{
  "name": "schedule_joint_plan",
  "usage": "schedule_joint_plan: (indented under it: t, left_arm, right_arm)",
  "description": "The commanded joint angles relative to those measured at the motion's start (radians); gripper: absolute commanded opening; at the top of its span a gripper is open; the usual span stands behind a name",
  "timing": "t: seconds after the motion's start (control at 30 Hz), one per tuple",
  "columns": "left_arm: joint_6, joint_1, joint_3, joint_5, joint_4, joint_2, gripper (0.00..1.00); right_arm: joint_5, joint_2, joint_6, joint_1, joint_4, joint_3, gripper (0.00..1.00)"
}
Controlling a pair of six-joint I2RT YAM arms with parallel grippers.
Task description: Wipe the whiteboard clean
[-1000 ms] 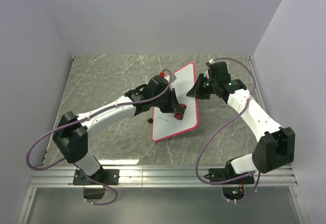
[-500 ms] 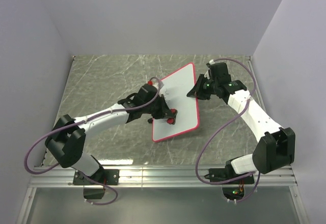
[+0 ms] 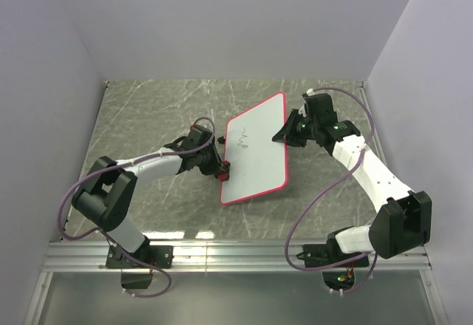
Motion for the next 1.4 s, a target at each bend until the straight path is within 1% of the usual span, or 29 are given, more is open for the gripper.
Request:
schedule_joint_plan:
  t: [0.0,0.07,0.2,0.33,0.47,0.7,0.97,1.17,1.33,1.37]
  left_arm:
    - [0.052,-0.014,0.015,-0.031,-0.076,0.108,0.00]
    - [0.062,-0.017,0.053,-0.017,-0.090,0.103,0.00]
    - [0.068,-0.072,0.114,0.030,-0.096,0.068,0.00]
    - [0.068,-0.205,0.206,0.064,-0.101,0.057,0.00]
    - [0.028,-0.261,0.226,0.082,-0.082,0.030,0.00]
    - [-0.018,-0.273,0.225,0.084,-0.093,-0.044,0.00]
    - [-0.023,-0.289,0.240,0.067,-0.100,-0.076,0.00]
    - [0.019,-0.284,0.291,0.013,-0.082,-0.039,0.00]
    - [0.066,-0.218,0.418,0.012,-0.091,0.065,0.00]
    - [0.071,-0.201,0.438,0.016,-0.096,0.105,0.00]
  right_arm:
    - [0.070,-0.022,-0.083,0.023,-0.068,-0.035,0.00]
    - [0.077,-0.025,-0.084,0.023,-0.071,-0.037,0.00]
    - [0.082,-0.029,-0.081,0.022,-0.068,-0.043,0.00]
    - [0.076,-0.019,-0.072,0.020,-0.062,-0.035,0.00]
    - [0.067,0.006,-0.069,0.022,-0.065,0.000,0.00]
    - [0.067,0.032,-0.066,0.019,-0.070,0.028,0.00]
    - [0.051,0.052,-0.038,0.008,-0.051,0.026,0.00]
    - [0.027,0.049,-0.024,0.005,-0.030,0.019,0.00]
    - [0.019,0.032,-0.024,0.003,-0.021,-0.009,0.00]
    - [0.019,0.024,-0.027,0.002,-0.021,-0.018,0.00]
